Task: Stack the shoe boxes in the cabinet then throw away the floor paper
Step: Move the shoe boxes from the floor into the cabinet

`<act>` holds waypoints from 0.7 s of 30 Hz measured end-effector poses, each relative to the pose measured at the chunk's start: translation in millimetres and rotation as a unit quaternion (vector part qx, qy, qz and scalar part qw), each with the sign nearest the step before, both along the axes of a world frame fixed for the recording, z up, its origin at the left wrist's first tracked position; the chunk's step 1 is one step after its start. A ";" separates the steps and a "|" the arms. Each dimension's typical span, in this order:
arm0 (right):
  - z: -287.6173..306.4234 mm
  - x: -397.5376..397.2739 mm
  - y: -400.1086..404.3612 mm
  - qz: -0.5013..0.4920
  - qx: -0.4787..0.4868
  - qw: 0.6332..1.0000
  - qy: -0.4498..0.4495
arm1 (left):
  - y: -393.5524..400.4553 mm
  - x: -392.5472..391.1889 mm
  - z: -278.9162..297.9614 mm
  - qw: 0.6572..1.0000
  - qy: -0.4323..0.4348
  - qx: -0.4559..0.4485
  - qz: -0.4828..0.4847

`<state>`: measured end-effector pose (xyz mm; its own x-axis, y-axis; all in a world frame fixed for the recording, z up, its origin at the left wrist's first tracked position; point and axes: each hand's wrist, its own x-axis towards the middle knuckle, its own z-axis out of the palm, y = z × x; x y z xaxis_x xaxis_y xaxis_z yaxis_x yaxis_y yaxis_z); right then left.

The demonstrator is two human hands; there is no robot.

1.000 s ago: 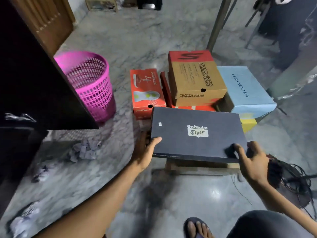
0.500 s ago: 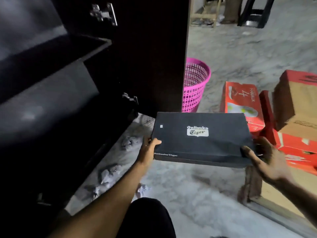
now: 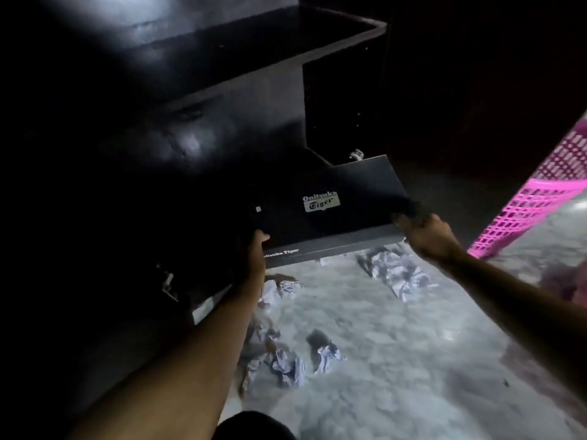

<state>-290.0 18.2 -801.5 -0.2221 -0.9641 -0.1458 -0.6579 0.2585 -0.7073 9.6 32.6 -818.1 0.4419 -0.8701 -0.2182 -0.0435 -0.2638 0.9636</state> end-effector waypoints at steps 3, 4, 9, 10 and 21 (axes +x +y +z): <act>-16.5 49.4 -52.0 0.026 -0.016 0.999 -0.029 | -12.8 27.5 -6.7 0.995 0.022 0.012 0.094; -22.1 67.2 -66.0 0.035 -0.022 0.998 -0.043 | -17.1 35.7 -10.1 0.993 0.034 0.007 0.116; -60.1 140.5 -125.3 0.076 -0.031 0.991 -0.106 | -29.7 78.8 -34.2 0.977 0.032 0.027 0.210; -69.2 149.0 -134.8 0.085 -0.026 0.990 -0.106 | -33.1 87.3 -42.8 0.974 0.031 0.033 0.220; -110.6 203.9 -144.5 0.100 -0.016 0.988 -0.119 | -39.8 117.4 -82.4 0.950 -0.077 0.102 0.285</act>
<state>-86.1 -126.4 -912.1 0.0110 -0.9901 -0.1399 -0.5086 0.1149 -0.8533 127.0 -7.1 -900.4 0.8686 -0.4271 -0.2512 0.0262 -0.4667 0.8840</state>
